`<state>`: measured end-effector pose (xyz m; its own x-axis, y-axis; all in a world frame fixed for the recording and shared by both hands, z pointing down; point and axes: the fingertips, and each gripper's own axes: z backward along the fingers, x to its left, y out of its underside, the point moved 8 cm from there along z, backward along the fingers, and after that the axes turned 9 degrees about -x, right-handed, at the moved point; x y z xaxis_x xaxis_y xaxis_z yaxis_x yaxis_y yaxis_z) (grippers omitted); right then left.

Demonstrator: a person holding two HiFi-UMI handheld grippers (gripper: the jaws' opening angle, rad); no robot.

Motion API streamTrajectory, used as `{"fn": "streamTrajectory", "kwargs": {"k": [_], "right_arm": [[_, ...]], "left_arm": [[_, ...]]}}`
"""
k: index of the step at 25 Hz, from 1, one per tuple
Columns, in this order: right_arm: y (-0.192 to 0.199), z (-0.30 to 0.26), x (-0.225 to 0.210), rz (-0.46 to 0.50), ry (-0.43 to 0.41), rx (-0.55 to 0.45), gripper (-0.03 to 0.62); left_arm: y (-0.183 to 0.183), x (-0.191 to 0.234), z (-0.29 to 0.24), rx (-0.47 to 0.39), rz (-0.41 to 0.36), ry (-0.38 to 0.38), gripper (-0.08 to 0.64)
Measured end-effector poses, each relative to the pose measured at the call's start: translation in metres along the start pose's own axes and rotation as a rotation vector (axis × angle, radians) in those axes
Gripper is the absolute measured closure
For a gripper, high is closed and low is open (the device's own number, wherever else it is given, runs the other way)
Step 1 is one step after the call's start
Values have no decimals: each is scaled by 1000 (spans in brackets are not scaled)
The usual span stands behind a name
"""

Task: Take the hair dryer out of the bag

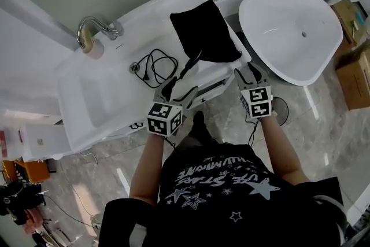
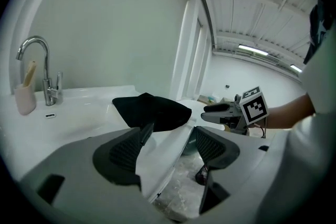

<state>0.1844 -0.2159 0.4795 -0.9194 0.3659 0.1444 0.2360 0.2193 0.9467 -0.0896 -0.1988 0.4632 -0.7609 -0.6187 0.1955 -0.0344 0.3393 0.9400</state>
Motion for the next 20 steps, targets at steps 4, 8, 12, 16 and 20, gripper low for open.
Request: {"fn": "streamTrajectory", "kwargs": {"k": [4, 8, 12, 16, 20], "right_arm": [[-1, -21, -4, 9, 20, 37, 383], [1, -37, -6, 14, 33, 63, 387], [5, -53, -5, 55, 39, 105, 387], [2, -65, -7, 147, 69, 135, 380], [0, -74, -7, 192, 92, 161, 368]], "left_arm": [[-3, 15, -26, 36, -10, 47, 215], [-2, 25, -50, 79, -29, 98, 216], [-1, 36, -71, 109, -36, 139, 218], [1, 43, -86, 138, -30, 176, 218], [2, 46, -99, 159, -43, 213, 218]]}}
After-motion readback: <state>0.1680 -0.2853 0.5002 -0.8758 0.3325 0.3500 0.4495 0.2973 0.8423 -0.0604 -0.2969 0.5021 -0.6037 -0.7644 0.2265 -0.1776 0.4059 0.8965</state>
